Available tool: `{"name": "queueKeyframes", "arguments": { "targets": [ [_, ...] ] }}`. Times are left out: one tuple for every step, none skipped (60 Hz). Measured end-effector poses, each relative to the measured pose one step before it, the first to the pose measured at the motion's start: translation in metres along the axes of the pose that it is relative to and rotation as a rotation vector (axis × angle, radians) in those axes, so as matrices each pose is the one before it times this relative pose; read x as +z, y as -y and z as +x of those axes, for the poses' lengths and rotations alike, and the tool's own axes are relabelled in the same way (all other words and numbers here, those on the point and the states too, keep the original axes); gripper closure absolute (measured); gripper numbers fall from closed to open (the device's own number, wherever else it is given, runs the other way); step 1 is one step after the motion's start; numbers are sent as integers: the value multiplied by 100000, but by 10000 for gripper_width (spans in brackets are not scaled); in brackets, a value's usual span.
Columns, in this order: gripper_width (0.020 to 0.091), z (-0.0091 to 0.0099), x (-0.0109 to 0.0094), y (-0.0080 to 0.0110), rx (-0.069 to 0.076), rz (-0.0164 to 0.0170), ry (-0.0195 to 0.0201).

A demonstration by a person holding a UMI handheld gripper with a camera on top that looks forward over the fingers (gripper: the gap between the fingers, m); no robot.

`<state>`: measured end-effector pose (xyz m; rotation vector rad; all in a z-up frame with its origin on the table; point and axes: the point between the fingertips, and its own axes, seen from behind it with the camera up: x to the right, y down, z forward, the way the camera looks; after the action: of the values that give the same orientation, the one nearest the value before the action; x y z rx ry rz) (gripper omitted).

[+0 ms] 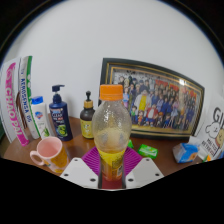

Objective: Pour water

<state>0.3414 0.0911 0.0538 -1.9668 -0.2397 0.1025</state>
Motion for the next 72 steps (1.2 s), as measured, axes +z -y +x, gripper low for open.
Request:
{"name": "queueKeyframes", "arguments": {
  "targets": [
    [846, -182, 130, -360, 701, -154, 302],
    [846, -34, 279, -434, 764, -74, 793],
    [848, -39, 257, -438, 832, -240, 769],
    [846, -72, 232, -436, 829, -320, 843],
    [846, -81, 206, -420, 803, -302, 874],
    [846, -55, 198, -388, 526, -197, 784],
    [846, -30, 207, -379, 207, -86, 628],
    [847, 38, 207, -369, -43, -100, 421],
    [846, 13, 181, -364, -117, -117, 325],
    [847, 35, 179, -348, -157, -88, 186],
    [846, -114, 195, -342, -135, -95, -265],
    [839, 65, 92, -391, -133, -198, 145],
    [840, 23, 46, -38, 74, 1197, 282],
    [842, -63, 84, 284, 341, 2204, 244],
    [842, -18, 32, -143, -8, 327, 181],
    [843, 11, 6, 3, -20, 732, 64],
    [840, 31, 8, 44, 62, 742, -50],
    [826, 3, -39, -44, 328, 312, -106],
    [811, 1, -26, 5, 724, 395, -324],
    [802, 22, -54, -7, 732, 457, -69],
    [761, 28, -46, -26, 669, 319, -25],
    [745, 48, -28, 22, 499, 354, -82],
    [719, 59, -35, -2, 377, 144, -29],
    [700, 21, -55, -9, 437, -40, -7],
    [661, 52, -17, -49, 332, -337, -64],
    [630, 15, -42, -112, 246, -776, 47],
    [594, 24, -33, -209, 189, -1212, 1],
    [522, 45, -33, -278, 257, -1422, -181],
    [450, -19, 15, -274, 228, -1512, -90],
    [378, -80, -57, -263, 230, -1415, 199],
    [306, -103, -123, -243, 213, -1220, 276],
    [234, -81, -178, -216, 275, -1194, 210],
    [274, -39, -216, -183, 312, -1034, 6],
    [290, 31, -258, -131, 365, -881, -376],
    [290, 31, -329, -128, 332, -431, -475],
    [277, 77, -344, 15, 182, -451, -507],
    [258, 88, -408, 0, 78, -457, -597],
    [242, 83, -455, -4, 20, -405, -712],
    [241, 81, -492, -53, -23, -274, -992],
    [247, 44, -560, -13, -101, -423, -761],
    [249, 76, -612, -31, -51, -538, -865],
    [251, 86, -663, -68, 53, -656, -953],
    [249, 41, -739, -80, 121, -759, -887],
    [250, 6, -786, -41, 158, -598, -725],
    [250, -57, -840, -8, 112, -372, -468],
    [250, -79, -898, 56, 11, -216, -286],
    [250, -196, -898, -30, 120, -377, -268],
    [251, -169, -978, -88, 185, -670, -493],
    [252, -148, -1047, -99, 280, -700, -593],
    [252, -169, -1096, -58, 364, -364, -551],
    [250, -179, -1203, -10, 268, -93, -391],
    [251, -269, -1195, 16, 287, 22, -351],
    [251, -280, -1212, 0, 133, 25, -288],
    [251, -280, -1233, -40, 3, 0, -238],
    [251, -305, -1253, -72, -31, 8, -328],
    [250, -304, -1279, -109, 1, -54, -359],
    [250, -233, -1189, -71, -50, -303, -462],
    [250, -212, -1281, -221, 50, -474, -833],
    [255, -278, -1349, -227, 78, -317, -924],
    [254, -197, -1242, -214, 59, -5, -615],
    [253, -224, -1214, -156, 87, 221, -433],
    [251, -232, -1156, -148, 95, 309, -343],
    [251, -264, -1079, -166, 12, 235, -345],
    [252, -274, -1069, -179, -22, 161, -234],
    [252, -206, -936, -153, -55, 184, -106],
    [251, -298, -957, -97, -17, 204, -105],
    [251, -276, -892, -203, -88, 220, -161],
    [251, -396, -809, -190, -149, 283, -458],
    [253, -249, -742, -203, -168, 41, -414],
    [255, -83, -728, -239, -155, -178, -117],
    [253, -317, -652, -261, -168, -154, -441],
    [251, -163, -599, -254, -297, -230, -297]
  ]
}}
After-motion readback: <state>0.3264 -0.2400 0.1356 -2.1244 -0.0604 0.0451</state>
